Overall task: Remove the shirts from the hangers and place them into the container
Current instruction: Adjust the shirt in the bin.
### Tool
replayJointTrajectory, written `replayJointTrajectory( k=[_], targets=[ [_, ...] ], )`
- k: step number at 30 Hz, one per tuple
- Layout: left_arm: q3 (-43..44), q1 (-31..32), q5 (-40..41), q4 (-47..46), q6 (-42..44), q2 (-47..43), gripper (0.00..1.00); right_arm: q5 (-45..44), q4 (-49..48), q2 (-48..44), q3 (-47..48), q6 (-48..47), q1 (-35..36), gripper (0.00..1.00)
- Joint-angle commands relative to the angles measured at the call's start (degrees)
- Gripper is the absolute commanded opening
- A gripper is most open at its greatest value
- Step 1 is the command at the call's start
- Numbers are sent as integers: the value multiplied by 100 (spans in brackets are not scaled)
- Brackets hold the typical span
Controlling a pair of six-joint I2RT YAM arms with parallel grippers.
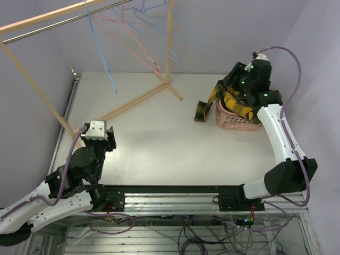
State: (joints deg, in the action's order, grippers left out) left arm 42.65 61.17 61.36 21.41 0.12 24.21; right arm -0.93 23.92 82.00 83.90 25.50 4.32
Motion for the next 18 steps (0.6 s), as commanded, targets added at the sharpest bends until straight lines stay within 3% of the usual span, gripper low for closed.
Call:
replayJointTrajectory(
  k=[1,8,15,18],
  targets=[
    [3,-52,-38,59,-58,-78,64,-338,154,99,-194,-146,873,57],
    [-10,-61,-63,49,-52,-105,64,-714,-366,59,-1373,185,1719,57],
    [-5,-69,-78,50,-50,-61,64,-1647,-1155,346,-2220,445,2649,58],
    [-10,-70,-63,54,-64,-71,64,-1937,-1670,534,-2599,666,2731,59]
  ],
)
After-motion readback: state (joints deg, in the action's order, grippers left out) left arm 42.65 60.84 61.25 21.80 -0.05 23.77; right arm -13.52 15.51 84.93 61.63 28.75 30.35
